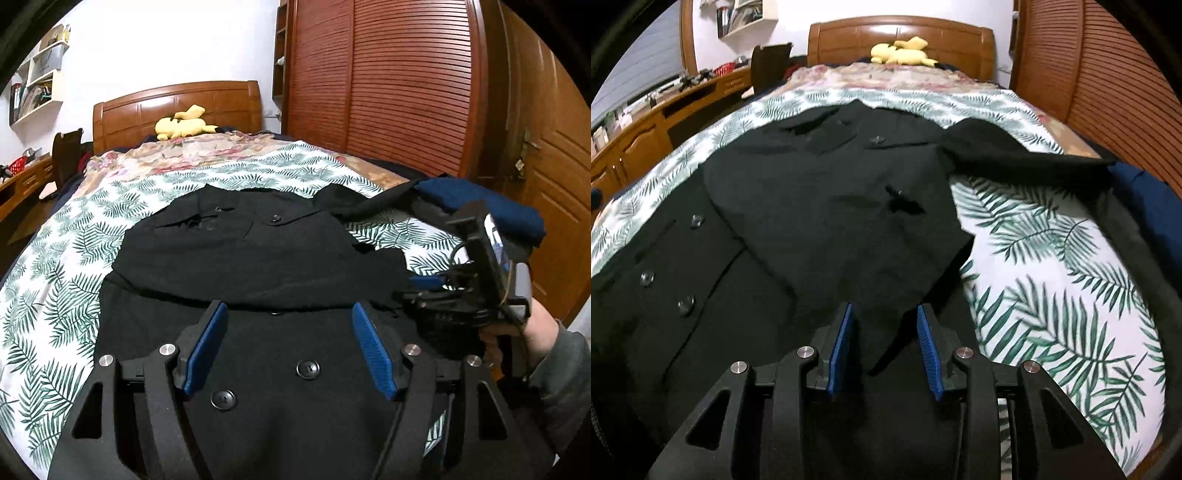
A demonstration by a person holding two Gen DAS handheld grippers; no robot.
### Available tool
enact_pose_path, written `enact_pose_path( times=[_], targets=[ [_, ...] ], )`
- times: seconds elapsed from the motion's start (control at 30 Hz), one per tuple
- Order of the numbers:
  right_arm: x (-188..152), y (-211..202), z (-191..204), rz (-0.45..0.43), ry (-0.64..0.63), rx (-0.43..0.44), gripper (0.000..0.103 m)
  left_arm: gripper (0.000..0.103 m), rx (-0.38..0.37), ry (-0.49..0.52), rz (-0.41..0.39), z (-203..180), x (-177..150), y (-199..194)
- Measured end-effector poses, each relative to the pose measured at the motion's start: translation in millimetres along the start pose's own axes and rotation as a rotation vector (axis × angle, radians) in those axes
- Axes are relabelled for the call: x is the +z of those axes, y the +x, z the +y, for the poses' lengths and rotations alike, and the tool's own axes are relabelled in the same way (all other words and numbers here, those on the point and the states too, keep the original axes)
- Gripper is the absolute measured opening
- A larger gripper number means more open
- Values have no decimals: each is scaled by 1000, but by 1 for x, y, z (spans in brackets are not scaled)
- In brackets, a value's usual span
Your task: Fold large clothes
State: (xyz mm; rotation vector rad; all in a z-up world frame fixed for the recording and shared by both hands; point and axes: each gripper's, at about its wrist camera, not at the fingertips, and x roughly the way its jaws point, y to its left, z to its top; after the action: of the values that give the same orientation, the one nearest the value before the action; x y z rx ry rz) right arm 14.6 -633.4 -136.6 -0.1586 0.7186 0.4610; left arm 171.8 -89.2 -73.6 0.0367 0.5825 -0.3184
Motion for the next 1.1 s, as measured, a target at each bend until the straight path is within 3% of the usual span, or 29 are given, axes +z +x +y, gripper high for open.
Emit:
enact_pose_path(
  times=[0.03, 0.07, 0.27, 0.57, 0.63, 0.73, 0.77, 0.8, 0.97, 1.1],
  targets=[
    [-1, -1, 3, 0, -7, 29, 7, 71, 4, 2, -6, -1, 0, -3],
    [-2, -3, 6, -7, -12, 51, 2, 71, 7, 2, -8, -2, 1, -4],
    [-9, -27, 19, -54, -18, 129, 2, 71, 6, 11, -36, -2, 9, -22],
    [-26, -45, 15, -92, -37, 150, 2, 71, 8, -14, -63, 18, 23, -16],
    [-26, -43, 13, -93, -29, 129, 5, 71, 9, -18, -61, 26, 27, -5],
    [-23, -43, 10, -105, -22, 88, 30, 71, 29, -26, -61, 36, 30, 11],
    [-22, -44, 9, -114, -22, 82, 43, 71, 33, -31, -60, 39, 31, 18],
    [-22, -46, 8, -120, -21, 75, 48, 71, 35, -36, -57, 43, 31, 25],
    [-14, -42, 7, -129, -34, 28, 48, 71, 62, -51, -39, 58, 22, 61],
    [-5, -32, 11, -124, -51, 16, 48, 71, 38, -84, -5, 69, 6, 85]
  ],
)
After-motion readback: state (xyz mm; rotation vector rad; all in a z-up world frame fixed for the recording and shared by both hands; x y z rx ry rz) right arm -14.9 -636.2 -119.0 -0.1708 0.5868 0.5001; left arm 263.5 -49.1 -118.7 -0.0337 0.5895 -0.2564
